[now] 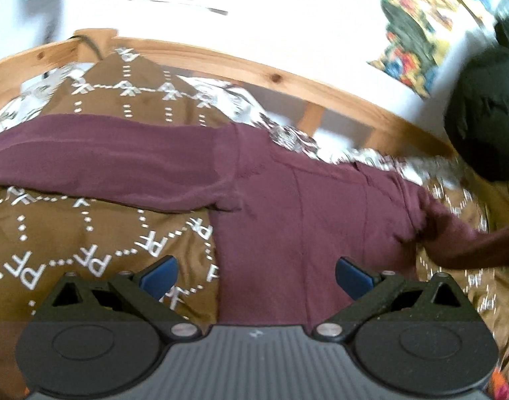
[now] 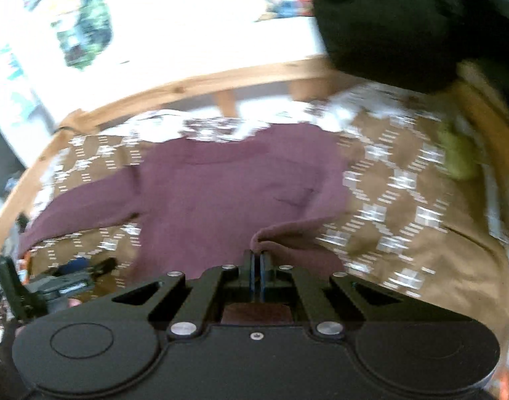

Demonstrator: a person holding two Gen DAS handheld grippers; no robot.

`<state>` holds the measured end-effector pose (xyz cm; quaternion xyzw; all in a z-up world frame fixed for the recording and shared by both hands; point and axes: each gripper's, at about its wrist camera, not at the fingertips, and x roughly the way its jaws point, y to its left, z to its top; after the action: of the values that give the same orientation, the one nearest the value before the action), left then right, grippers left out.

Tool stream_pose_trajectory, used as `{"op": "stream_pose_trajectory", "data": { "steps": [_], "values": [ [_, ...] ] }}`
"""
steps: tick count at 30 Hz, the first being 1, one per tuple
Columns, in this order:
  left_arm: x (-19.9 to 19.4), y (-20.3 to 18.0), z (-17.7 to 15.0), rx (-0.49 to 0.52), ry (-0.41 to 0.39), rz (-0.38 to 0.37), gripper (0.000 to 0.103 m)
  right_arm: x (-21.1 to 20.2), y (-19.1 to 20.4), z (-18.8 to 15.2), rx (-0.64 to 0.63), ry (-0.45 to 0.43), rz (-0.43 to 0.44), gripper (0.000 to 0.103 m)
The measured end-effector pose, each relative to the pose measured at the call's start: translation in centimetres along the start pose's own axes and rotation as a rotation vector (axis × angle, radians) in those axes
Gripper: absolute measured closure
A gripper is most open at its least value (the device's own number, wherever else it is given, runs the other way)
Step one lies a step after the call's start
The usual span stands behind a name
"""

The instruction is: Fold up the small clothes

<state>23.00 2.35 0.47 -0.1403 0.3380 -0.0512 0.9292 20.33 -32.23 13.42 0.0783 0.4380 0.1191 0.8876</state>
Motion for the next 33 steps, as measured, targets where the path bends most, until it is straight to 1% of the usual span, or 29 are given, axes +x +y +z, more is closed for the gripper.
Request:
{"op": "stream_pose_trajectory", "data": {
  "steps": [4, 8, 9, 10, 11, 13, 14, 16, 18, 19, 21, 23, 26, 28, 30, 33],
  "values": [
    [0.1, 2.3, 0.9, -0.096, -0.016, 0.047, 0.001, 5.0, 6.1, 0.5, -0.089, 0.012, 0.07, 0.101],
    [0.6, 4.6, 1.5, -0.201, -0.004, 0.076, 0.001, 10.8, 11.0, 0.4, -0.156, 0.026, 0.117, 0.1],
    [0.8, 5.0, 1.5, -0.223, 0.001, 0.078, 0.001, 12.0, 11.8, 0.4, -0.174, 0.026, 0.129, 0.098],
    [1.0, 5.3, 1.5, -0.237, 0.004, 0.08, 0.001, 13.1, 12.4, 0.2, -0.185, 0.024, 0.137, 0.089],
    [1.1, 5.5, 1.6, -0.244, 0.005, 0.081, 0.001, 13.9, 12.7, 0.0, -0.192, 0.021, 0.151, 0.084],
    [1.6, 5.4, 1.5, -0.243, 0.012, 0.083, 0.001, 14.4, 12.6, -0.6, -0.209, 0.004, 0.181, 0.069],
    [1.8, 5.3, 1.5, -0.237, 0.017, 0.079, 0.001, 14.4, 12.2, -0.9, -0.218, -0.008, 0.187, 0.064],
    [2.3, 4.9, 1.4, -0.222, 0.028, 0.072, 0.001, 14.2, 10.6, -1.6, -0.24, -0.038, 0.167, 0.044],
    [2.9, 4.2, 1.2, -0.192, 0.042, 0.065, 0.001, 13.9, 8.4, -2.3, -0.252, -0.077, 0.102, 0.035],
    [3.3, 3.7, 1.1, -0.174, 0.049, 0.065, 0.001, 13.9, 7.3, -2.4, -0.253, -0.099, 0.059, 0.033],
    [4.2, 2.7, 0.8, -0.131, 0.054, 0.077, 0.001, 14.2, 4.4, -2.7, -0.227, -0.143, -0.047, 0.03],
    [5.3, 1.6, 0.6, -0.079, 0.055, 0.108, 0.001, 14.6, 1.6, -2.9, -0.179, -0.188, -0.137, 0.03],
    [7.3, 0.4, 0.4, -0.019, 0.063, 0.15, 0.001, 15.6, -2.4, -2.9, -0.089, -0.268, -0.24, 0.031],
    [8.5, -0.2, 0.1, 0.006, 0.076, 0.159, 0.001, 16.6, -5.1, -2.4, -0.031, -0.318, -0.259, 0.031],
    [9.4, -0.8, -0.4, 0.04, 0.09, 0.16, 0.001, 17.6, -7.0, -1.8, 0.006, -0.368, -0.263, 0.031],
    [9.9, -1.3, -1.1, 0.091, 0.086, 0.18, 0.001, 18.6, -8.4, -0.5, -0.012, -0.409, -0.262, 0.031]
  ]
}}
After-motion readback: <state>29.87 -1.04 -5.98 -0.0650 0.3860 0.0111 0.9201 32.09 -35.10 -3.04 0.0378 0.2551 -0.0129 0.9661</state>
